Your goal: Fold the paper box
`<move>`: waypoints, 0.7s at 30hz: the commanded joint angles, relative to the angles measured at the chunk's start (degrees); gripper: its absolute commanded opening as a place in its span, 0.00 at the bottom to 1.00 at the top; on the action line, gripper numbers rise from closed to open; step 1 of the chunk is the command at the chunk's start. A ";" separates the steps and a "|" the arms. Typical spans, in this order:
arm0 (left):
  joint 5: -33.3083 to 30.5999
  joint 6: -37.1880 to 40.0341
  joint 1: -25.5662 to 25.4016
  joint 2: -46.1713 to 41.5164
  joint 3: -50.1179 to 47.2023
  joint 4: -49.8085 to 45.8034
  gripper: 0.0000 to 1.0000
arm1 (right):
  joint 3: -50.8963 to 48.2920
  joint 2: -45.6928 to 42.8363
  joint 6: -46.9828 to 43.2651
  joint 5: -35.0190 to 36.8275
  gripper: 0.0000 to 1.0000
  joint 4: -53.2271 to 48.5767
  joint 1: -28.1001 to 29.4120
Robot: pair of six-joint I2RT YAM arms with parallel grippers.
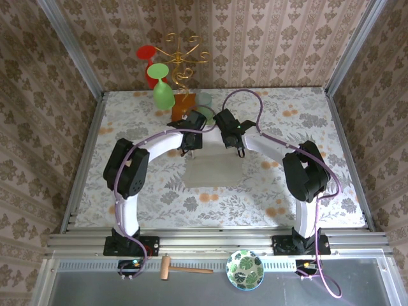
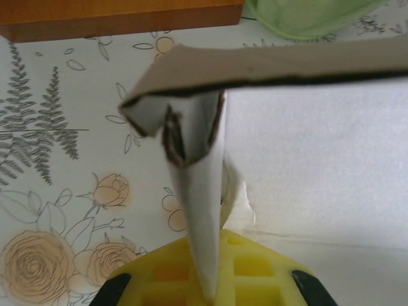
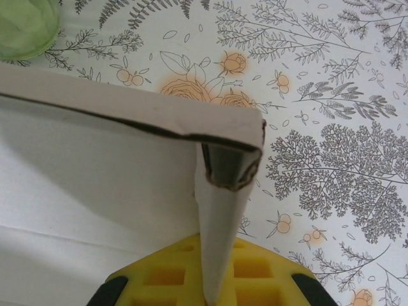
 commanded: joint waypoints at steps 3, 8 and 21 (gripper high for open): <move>-9.31 -1.68 -0.56 1.10 -0.97 -6.12 0.00 | 1.42 0.76 0.84 1.84 0.00 -3.44 -0.37; -6.61 0.93 -0.97 -0.20 -1.75 -2.48 0.00 | 1.33 0.65 0.76 1.58 0.00 -3.37 -0.33; 11.57 0.04 0.29 -11.17 -6.40 3.93 0.50 | 1.11 0.62 0.57 1.20 0.00 -3.29 -0.63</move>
